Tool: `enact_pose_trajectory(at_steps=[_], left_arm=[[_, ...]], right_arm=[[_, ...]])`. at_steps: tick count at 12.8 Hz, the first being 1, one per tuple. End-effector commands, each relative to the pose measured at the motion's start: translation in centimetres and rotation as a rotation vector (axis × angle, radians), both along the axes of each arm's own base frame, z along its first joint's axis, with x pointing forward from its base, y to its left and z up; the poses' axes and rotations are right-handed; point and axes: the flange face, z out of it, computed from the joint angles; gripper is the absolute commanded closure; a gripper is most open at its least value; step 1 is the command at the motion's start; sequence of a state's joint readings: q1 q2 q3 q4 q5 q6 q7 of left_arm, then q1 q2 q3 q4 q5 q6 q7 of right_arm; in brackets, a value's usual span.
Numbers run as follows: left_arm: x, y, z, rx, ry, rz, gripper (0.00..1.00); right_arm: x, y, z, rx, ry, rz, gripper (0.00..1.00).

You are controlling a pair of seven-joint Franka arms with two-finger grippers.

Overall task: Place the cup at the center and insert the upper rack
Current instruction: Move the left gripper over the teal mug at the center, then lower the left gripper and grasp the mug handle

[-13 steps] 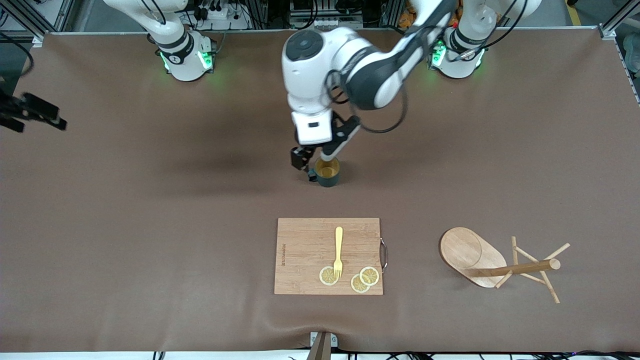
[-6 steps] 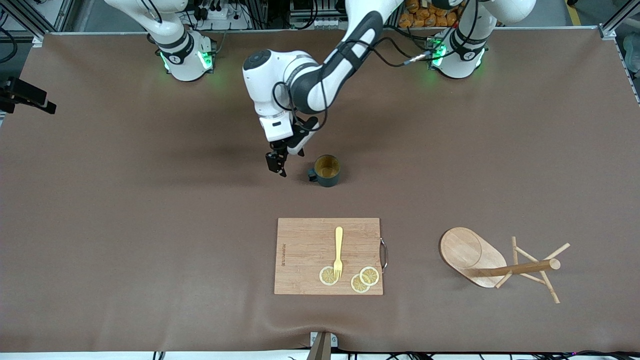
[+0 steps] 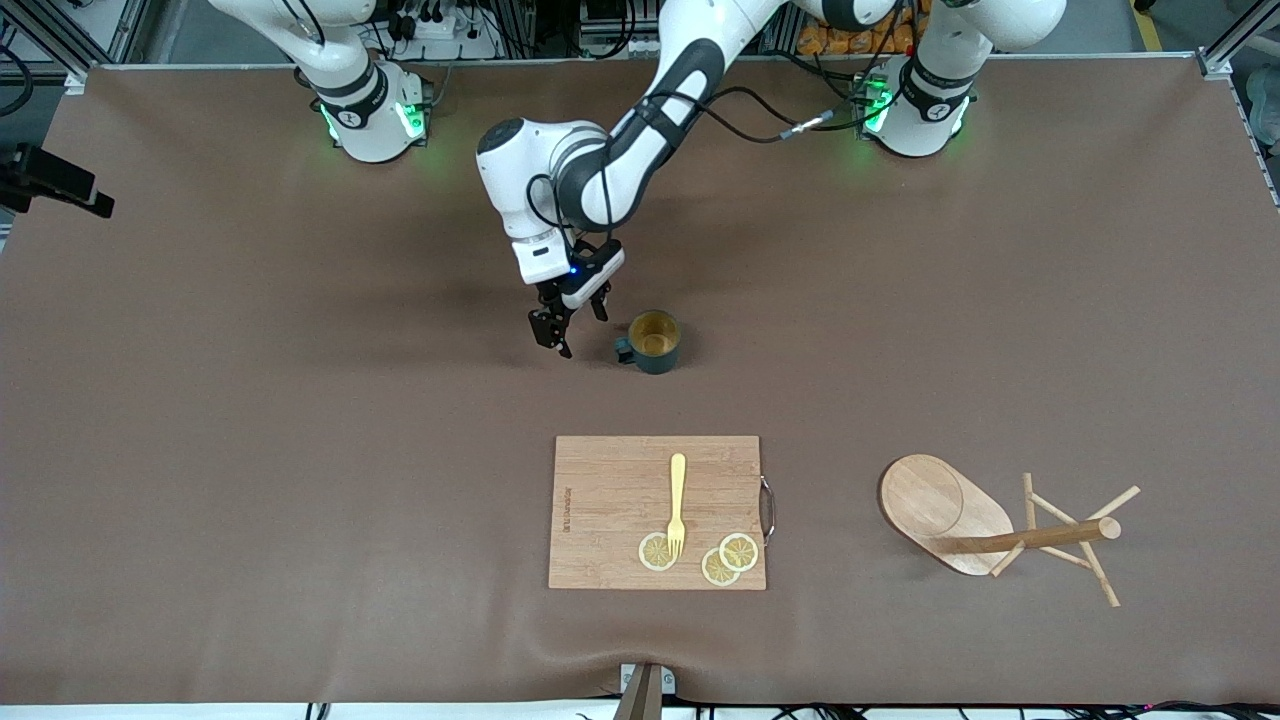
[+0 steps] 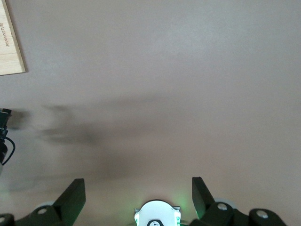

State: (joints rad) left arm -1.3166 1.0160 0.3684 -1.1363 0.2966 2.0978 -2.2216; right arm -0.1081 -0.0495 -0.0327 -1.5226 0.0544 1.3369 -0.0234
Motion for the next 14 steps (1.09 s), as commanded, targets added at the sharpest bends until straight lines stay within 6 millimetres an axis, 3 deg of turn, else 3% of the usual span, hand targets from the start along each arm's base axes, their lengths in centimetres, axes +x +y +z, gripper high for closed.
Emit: enact_pose_trajectory(at_steps=[1,5,9,12,14], left_arm=[[-1.0,-1.1,-0.7,0.053,-0.101,-0.059,0.0],[-2.6,-1.7,-2.9,0.159,-0.192,-0.164,0.0],[-4.7,-2.2,-5.1,0.262,-0.273,-0.268,0.0],[-6.3,-2.4,-5.7,0.319,-0.3,-0.302,0.0],[-7.0,-2.6,-5.4,0.348,-0.323,-0.316,0.0]], right_arm=[[-0.4,-0.3,1.0,-0.012,-0.011,-0.018,0.0],[-0.4,-0.1,1.7,0.001,-0.021,-0.011,0.0],[0.0,2.0,1.4,-0.027,-0.015,0.036,0.0],[1.0,1.9,0.2,-0.02,0.006,0.038,0.0],[1.1,3.1,0.4,-0.03,0.004,0.06,0.0]])
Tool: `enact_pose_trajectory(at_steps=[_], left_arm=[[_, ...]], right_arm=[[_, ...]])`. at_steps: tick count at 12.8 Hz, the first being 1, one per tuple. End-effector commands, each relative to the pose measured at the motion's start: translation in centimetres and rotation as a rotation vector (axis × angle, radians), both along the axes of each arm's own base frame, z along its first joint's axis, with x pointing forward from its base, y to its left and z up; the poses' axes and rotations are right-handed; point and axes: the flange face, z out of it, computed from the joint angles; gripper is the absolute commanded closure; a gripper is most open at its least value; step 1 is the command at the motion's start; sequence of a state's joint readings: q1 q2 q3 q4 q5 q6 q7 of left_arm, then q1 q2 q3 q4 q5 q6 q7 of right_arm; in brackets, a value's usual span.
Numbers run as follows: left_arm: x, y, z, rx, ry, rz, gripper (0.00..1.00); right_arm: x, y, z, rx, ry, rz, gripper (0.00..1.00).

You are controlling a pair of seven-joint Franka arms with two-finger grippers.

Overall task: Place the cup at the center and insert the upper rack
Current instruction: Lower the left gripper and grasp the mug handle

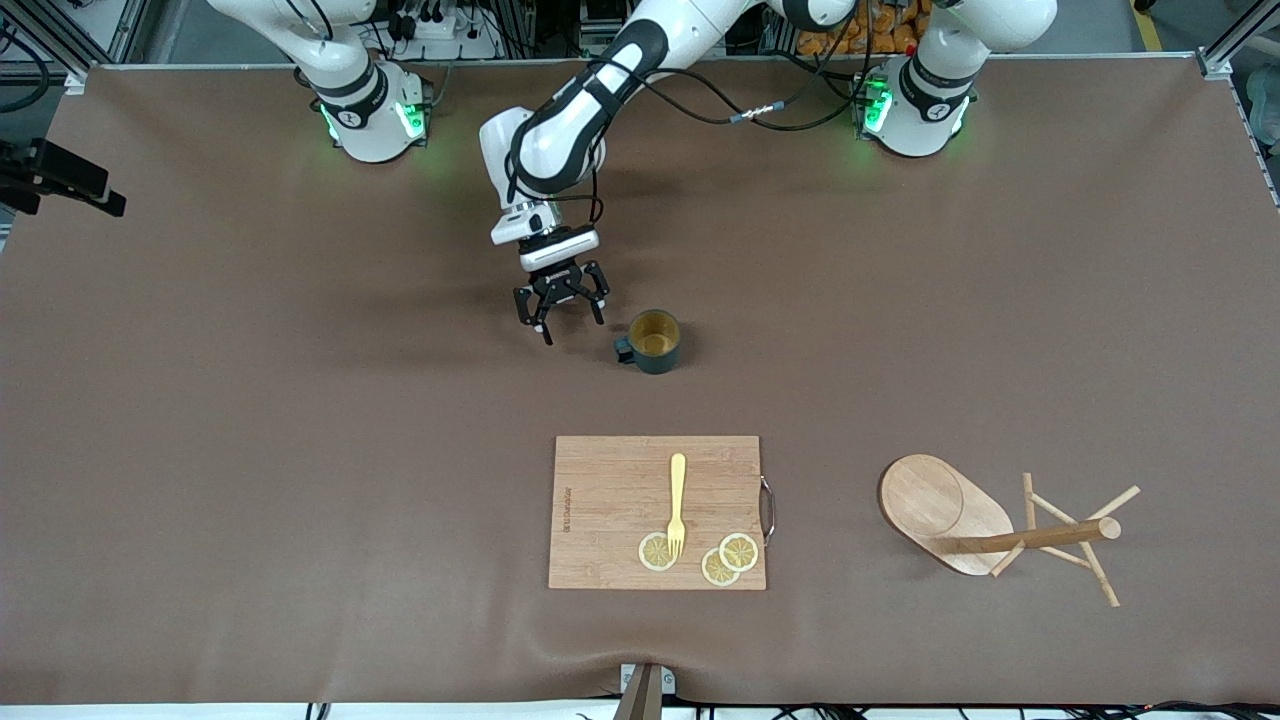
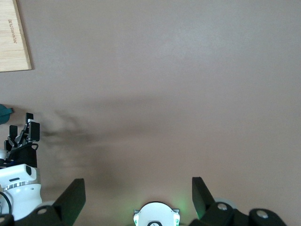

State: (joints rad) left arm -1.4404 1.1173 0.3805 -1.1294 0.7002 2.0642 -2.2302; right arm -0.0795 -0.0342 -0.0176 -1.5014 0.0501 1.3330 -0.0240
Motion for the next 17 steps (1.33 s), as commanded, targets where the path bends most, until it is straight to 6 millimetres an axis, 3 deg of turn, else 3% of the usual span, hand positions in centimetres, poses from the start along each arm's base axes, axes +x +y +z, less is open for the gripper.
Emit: enact_pose_trajectory(at_steps=[1,5,8,17], left_arm=[[-0.4,0.1,0.5,0.064,-0.067,-0.006,0.0],[-0.5,1.8,-0.7,0.27,-0.039,-0.017,0.0],[-0.3,1.9,-0.8,0.263,-0.106,-0.025,0.0],[-0.4,2.6,-6.1,0.24,-0.168,-0.071,0.0]], right_arm=[[0.5,0.8,0.3,-0.027,0.004,0.006,0.0],[0.4,0.5,0.3,-0.025,0.005,0.007,0.0],[0.4,0.5,0.3,-0.025,0.006,0.007,0.0],[0.4,0.3,0.3,-0.025,0.006,0.004,0.0]])
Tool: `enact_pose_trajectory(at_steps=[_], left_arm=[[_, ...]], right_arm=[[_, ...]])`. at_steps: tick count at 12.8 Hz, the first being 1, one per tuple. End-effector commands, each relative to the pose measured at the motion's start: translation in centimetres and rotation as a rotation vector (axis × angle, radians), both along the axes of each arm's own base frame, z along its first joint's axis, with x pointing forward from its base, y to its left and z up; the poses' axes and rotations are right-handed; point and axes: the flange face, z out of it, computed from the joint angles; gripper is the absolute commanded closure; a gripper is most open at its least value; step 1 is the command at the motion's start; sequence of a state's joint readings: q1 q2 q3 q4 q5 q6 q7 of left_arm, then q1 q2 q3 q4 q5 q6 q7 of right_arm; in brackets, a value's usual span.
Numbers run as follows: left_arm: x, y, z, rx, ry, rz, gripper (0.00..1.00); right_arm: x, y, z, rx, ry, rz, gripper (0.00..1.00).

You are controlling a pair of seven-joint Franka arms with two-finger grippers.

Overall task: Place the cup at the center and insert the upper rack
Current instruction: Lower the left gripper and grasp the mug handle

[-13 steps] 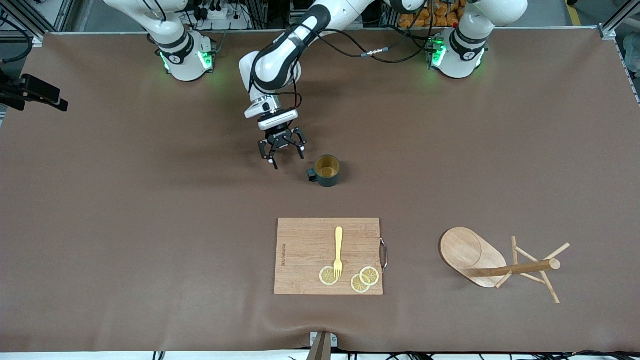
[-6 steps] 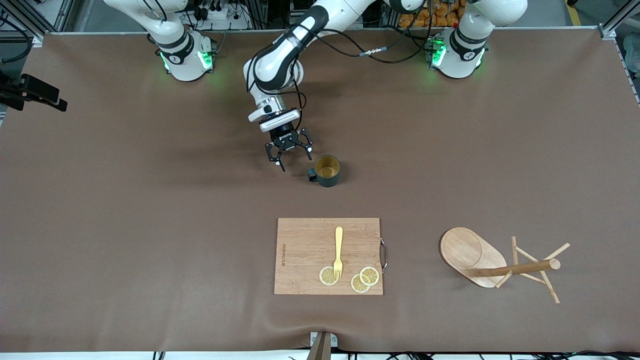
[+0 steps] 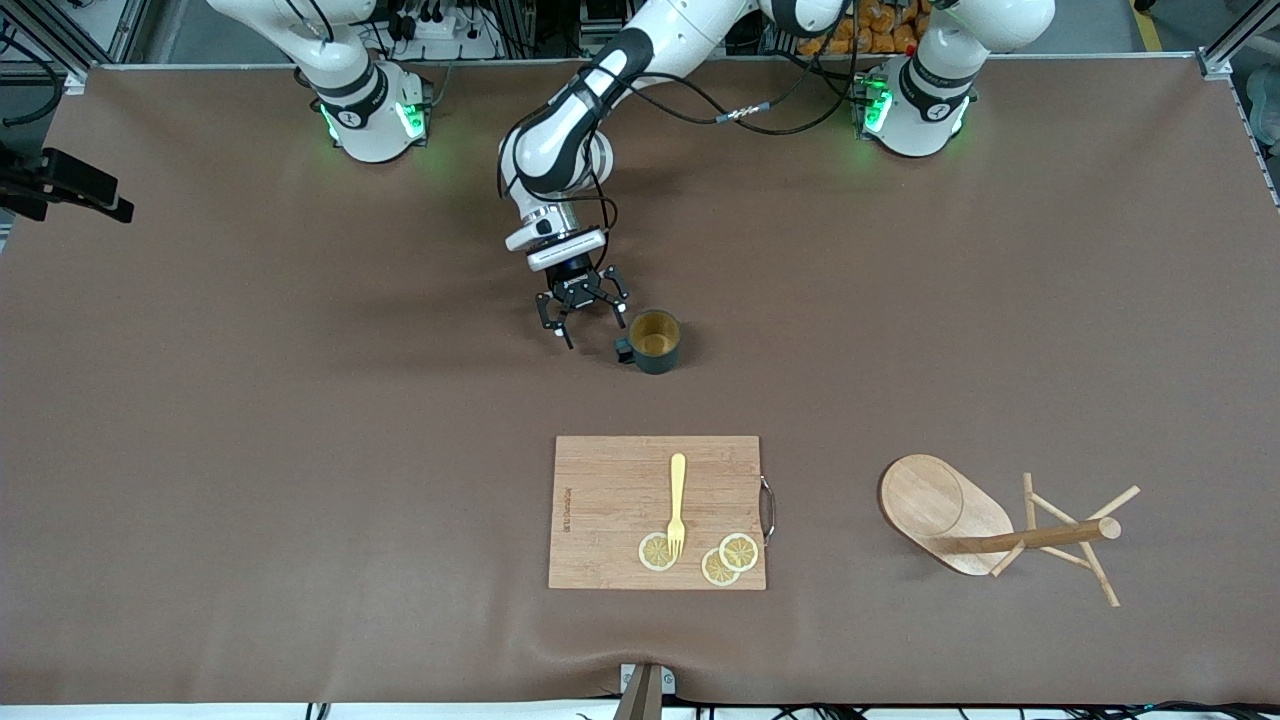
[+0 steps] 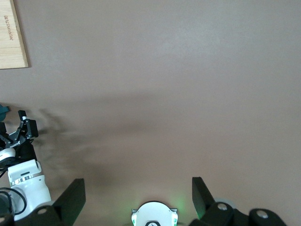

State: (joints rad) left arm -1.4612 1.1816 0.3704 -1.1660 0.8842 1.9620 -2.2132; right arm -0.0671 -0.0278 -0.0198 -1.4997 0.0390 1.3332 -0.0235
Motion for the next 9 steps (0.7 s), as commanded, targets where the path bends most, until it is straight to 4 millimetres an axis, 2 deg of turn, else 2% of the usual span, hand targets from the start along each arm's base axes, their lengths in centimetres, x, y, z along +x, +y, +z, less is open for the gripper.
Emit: enact_pose_trajectory(at_steps=[1,3,7,9], left_arm=[[0.4,0.2,-1.1,0.004,-0.053,-0.029,0.01],[0.7,0.5,-2.1,0.016,-0.053,-0.043,0.02],[1.4,0.8,-2.5,0.032,-0.068,-0.061,0.09],[2.2,1.2,-2.6,0.036,-0.072,-0.06,0.09]], right_arm=[[0.2,-0.1,0.6,-0.015,-0.001,-0.004,0.0],[0.1,-0.1,0.6,-0.015,-0.001,-0.005,0.0],[0.1,-0.1,0.6,-0.015,-0.001,-0.005,0.0],[0.1,-0.1,0.6,-0.015,0.001,-0.005,0.0]])
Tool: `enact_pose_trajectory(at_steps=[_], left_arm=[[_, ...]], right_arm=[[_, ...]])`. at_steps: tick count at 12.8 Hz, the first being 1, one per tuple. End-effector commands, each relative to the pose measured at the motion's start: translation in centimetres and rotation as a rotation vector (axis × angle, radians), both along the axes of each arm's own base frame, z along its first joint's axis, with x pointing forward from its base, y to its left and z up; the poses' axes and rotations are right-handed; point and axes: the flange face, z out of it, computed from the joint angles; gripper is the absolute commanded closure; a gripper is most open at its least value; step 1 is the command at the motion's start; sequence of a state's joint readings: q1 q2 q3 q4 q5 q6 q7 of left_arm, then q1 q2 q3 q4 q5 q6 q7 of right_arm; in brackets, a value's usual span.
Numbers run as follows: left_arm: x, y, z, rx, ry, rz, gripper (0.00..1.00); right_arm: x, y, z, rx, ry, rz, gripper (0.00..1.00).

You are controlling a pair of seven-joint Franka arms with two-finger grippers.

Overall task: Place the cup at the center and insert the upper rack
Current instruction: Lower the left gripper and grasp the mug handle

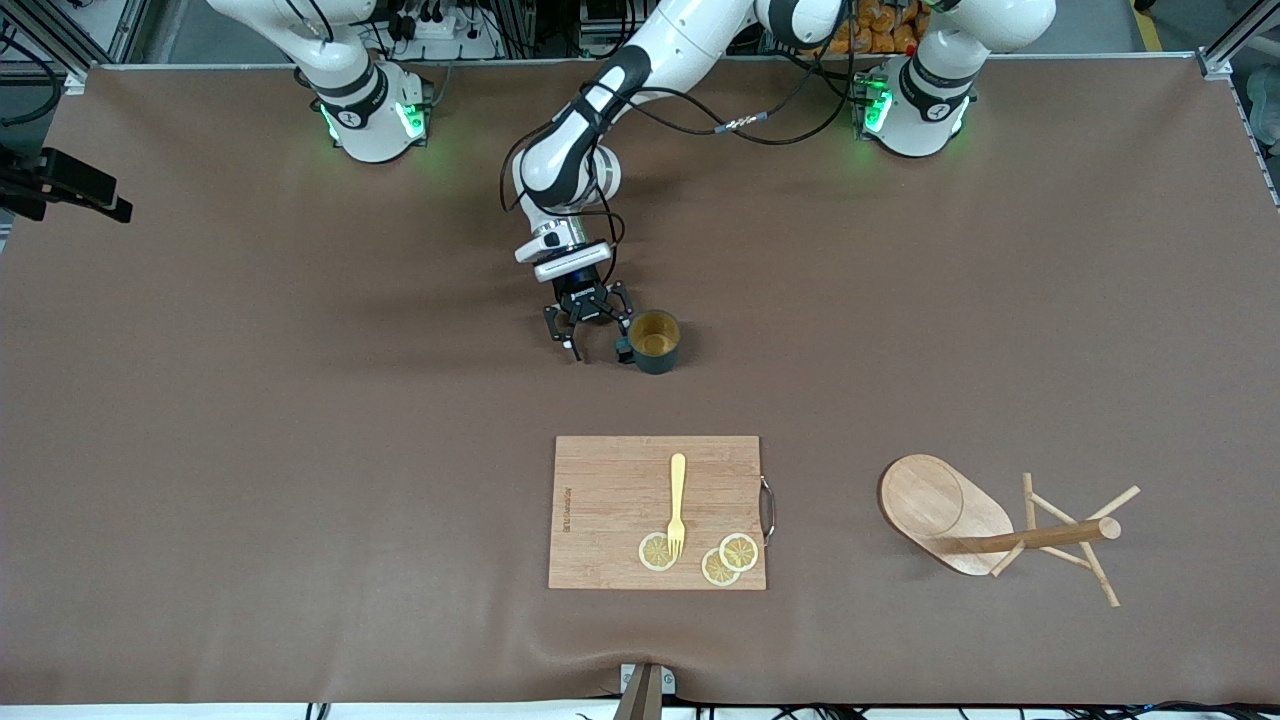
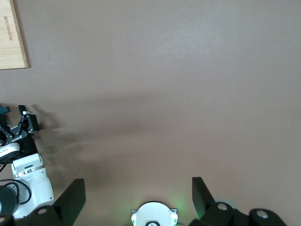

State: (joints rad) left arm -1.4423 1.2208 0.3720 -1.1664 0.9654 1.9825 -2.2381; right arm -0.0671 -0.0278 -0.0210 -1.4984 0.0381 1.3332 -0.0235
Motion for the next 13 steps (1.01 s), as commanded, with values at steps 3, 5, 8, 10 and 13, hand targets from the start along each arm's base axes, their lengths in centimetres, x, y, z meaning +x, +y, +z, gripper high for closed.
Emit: enact_pose_trajectory(at_steps=[3,5,8,10,13], left_arm=[[0.85,0.06,-0.39,0.002,-0.029,-0.038,0.21],[0.93,0.04,-0.34,0.0,-0.029,-0.038,0.37],[0.92,0.12,-0.42,-0.005,-0.026,-0.032,0.62],[0.94,0.09,-0.38,-0.012,-0.036,-0.034,0.72],[0.94,0.09,-0.39,-0.011,-0.034,-0.033,0.87]], right_arm=[[0.13,-0.14,0.52,-0.014,0.002,-0.005,0.0],[0.13,-0.06,0.52,-0.014,0.002,-0.004,0.0],[0.13,-0.14,0.52,-0.014,0.002,-0.005,0.0],[0.13,-0.06,0.52,-0.014,0.002,-0.004,0.0],[0.08,-0.06,0.6,-0.014,0.001,-0.004,0.0]])
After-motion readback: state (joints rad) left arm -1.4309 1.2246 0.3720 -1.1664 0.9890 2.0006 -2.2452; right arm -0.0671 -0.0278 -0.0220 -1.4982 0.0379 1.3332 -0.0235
